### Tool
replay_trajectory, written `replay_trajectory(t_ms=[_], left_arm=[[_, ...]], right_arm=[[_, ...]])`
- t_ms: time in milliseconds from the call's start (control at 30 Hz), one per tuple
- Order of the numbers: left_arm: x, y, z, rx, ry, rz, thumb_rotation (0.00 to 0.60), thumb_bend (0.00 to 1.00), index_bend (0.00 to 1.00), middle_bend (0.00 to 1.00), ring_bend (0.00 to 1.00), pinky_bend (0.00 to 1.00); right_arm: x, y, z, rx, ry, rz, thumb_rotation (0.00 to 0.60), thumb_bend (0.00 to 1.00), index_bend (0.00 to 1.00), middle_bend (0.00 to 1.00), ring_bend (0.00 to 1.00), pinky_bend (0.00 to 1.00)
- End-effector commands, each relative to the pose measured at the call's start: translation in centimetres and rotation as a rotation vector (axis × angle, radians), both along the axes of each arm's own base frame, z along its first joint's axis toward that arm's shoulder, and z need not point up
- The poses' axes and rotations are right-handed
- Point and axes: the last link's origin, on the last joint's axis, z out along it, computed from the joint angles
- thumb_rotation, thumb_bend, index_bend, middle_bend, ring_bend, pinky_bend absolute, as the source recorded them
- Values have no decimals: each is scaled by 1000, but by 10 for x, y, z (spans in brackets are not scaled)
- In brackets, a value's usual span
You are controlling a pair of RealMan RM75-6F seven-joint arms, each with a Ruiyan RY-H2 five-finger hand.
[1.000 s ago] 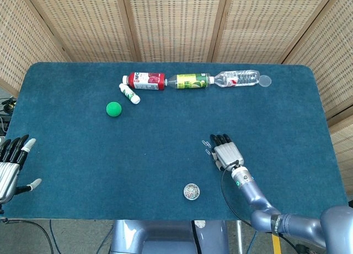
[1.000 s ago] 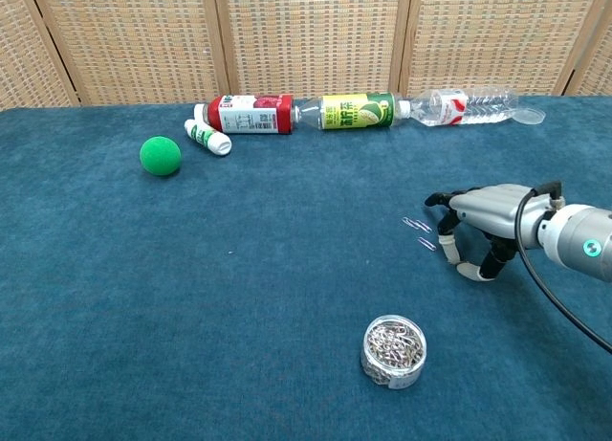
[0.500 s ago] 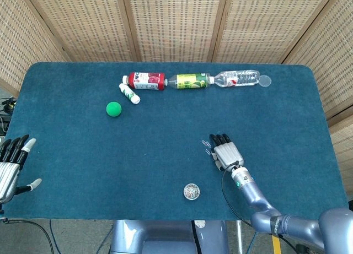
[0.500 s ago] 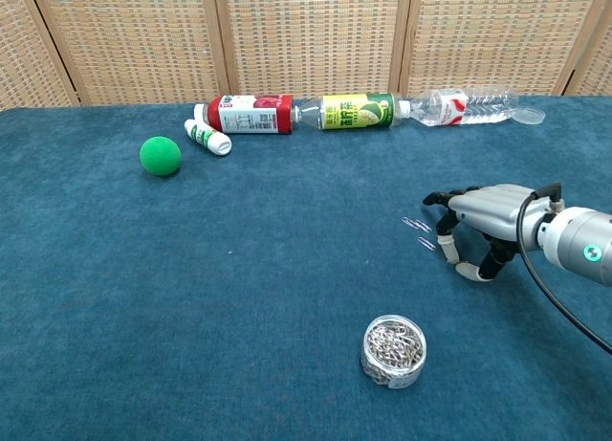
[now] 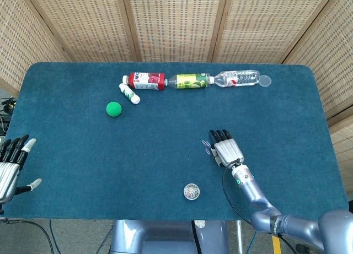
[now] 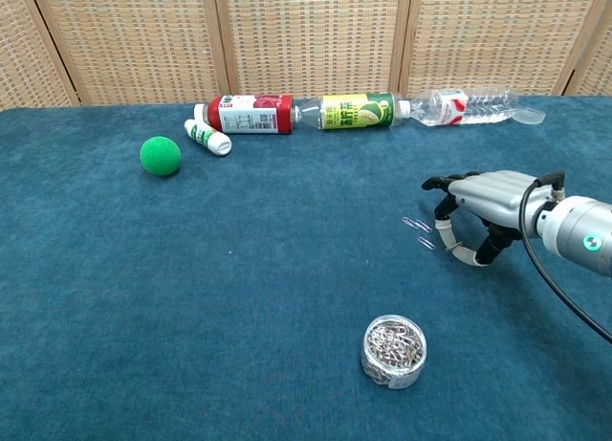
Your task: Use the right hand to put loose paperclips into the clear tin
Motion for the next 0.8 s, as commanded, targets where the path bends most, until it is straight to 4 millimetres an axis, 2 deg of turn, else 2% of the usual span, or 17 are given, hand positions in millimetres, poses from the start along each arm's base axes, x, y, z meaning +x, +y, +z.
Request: replay_trajectory(t_ms=[33,400,567,733,800], left_arm=[[0,0,0,-1,0,-1,600,0,0,0,0,0],[1,-1,1,-1,-6,-8,600,0,0,0,0,0],[4,-4,2,0,-10,-18,600,0,0,0,0,0],[4,-5,3,1,-13,-23,600,0,0,0,0,0],[5,-5,3,0,-12,-25,600,0,0,0,0,0]], right_arm=[[1,0,2,-2,-2,3,600,432,701,26,0,0],[13,4,18,-13,-21,48,600,432,701,27,0,0],[36,29,35,39,-62,145,600,432,701,27,0,0],[49,47,38,94,-66,215,600,432,702,28,0,0],[59,61,37,142,-80,261,600,432,702,29,0,0]])
